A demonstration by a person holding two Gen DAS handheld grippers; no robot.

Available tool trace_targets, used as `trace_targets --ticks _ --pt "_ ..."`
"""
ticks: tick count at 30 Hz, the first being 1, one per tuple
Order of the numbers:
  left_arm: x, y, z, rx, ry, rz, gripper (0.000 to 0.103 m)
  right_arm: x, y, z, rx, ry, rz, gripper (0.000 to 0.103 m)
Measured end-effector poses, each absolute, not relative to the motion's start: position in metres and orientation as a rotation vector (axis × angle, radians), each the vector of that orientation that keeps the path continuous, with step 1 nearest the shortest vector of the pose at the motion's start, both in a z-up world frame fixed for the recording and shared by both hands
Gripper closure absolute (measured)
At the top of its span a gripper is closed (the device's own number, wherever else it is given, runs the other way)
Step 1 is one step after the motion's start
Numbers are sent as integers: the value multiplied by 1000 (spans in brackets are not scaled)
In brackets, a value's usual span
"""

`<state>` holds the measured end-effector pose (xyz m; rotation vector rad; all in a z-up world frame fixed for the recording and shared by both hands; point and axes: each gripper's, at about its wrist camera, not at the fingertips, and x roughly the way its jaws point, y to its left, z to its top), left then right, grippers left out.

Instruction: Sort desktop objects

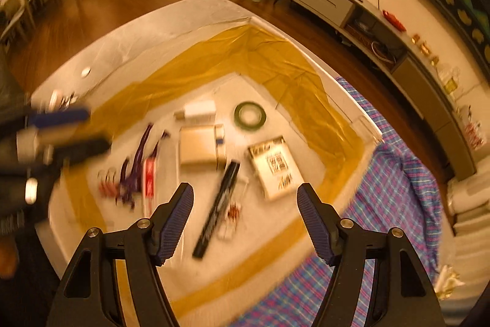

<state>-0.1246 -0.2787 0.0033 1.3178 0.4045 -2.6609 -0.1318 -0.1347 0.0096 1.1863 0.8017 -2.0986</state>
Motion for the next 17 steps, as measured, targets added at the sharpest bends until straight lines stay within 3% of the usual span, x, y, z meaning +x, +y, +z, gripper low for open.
trace_targets --ticks 7,10,17 --pt "-105 -268 9 1245 370 -2738 56 -70 -123 21 1090 941 -2060 32" --pt "-96 -265 10 1197 393 -2792 42 -48 -119 24 1066 972 -2045 32" --pt "-79 -259 15 1089 364 -2825 42 -18 -113 28 1052 1003 -2037 32"
